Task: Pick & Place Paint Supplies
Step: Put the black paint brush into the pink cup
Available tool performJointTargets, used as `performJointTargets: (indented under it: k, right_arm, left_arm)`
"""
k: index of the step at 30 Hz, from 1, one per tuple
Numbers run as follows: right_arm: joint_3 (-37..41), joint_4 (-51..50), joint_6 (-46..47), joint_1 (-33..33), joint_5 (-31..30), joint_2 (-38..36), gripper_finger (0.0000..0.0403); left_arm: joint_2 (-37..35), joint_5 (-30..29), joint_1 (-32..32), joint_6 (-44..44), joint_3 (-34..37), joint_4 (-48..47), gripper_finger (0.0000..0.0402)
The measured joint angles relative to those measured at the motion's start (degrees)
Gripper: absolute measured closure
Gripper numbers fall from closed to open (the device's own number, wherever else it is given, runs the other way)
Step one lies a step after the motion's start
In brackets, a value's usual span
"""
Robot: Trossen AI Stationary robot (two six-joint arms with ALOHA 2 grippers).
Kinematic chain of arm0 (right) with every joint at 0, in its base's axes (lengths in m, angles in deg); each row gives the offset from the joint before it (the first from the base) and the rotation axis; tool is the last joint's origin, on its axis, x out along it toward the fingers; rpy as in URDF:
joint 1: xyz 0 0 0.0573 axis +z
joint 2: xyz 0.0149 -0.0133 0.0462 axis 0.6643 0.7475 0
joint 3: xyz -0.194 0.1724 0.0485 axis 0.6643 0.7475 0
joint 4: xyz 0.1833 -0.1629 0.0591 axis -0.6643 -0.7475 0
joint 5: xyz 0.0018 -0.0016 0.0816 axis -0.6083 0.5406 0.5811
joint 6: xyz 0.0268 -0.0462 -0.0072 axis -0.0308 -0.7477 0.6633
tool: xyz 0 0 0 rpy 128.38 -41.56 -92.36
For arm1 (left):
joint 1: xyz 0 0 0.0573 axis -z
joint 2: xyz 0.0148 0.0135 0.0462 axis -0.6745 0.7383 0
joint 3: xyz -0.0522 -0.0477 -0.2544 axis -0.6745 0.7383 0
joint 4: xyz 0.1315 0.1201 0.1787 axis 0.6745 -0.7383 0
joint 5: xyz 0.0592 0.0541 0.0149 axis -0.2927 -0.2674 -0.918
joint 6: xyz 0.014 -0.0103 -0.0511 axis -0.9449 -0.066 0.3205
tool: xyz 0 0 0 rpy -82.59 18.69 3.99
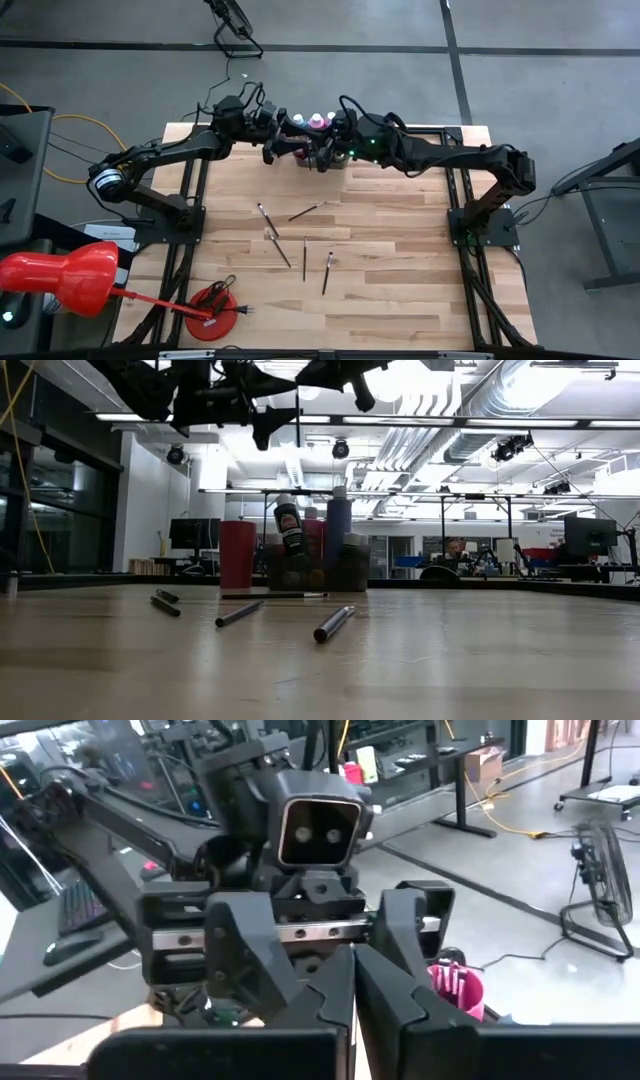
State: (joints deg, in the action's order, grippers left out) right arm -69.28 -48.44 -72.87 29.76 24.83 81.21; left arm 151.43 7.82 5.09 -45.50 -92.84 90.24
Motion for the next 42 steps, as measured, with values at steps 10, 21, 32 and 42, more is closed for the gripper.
performJointTargets:
  k: [10,21,32,42]
  right_arm:
    - [0.00,0.15,-0.08,-2.22,3.34,0.50,0.0400]
    - [0.00,0.07,-0.23,-2.44,3.39,0.50,0.0400]
    - [0.00,-0.05,-0.26,-2.39,3.04,0.50,0.0398]
    - [0.00,-2.15,4.53,-3.72,4.44,-3.68,0.0272]
  left_arm:
    - [0.00,-2.05,1.78,1.23,0.00,0.36,0.0263]
    - [0.07,-3.34,2.10,-0.17,0.00,0.36,0.0347]
    - [0.09,-2.33,2.04,-4.13,0.00,-0.24,0.0394]
    - [-0.85,-1.24,-4.67,-15.39,0.11,-6.87,0.0396]
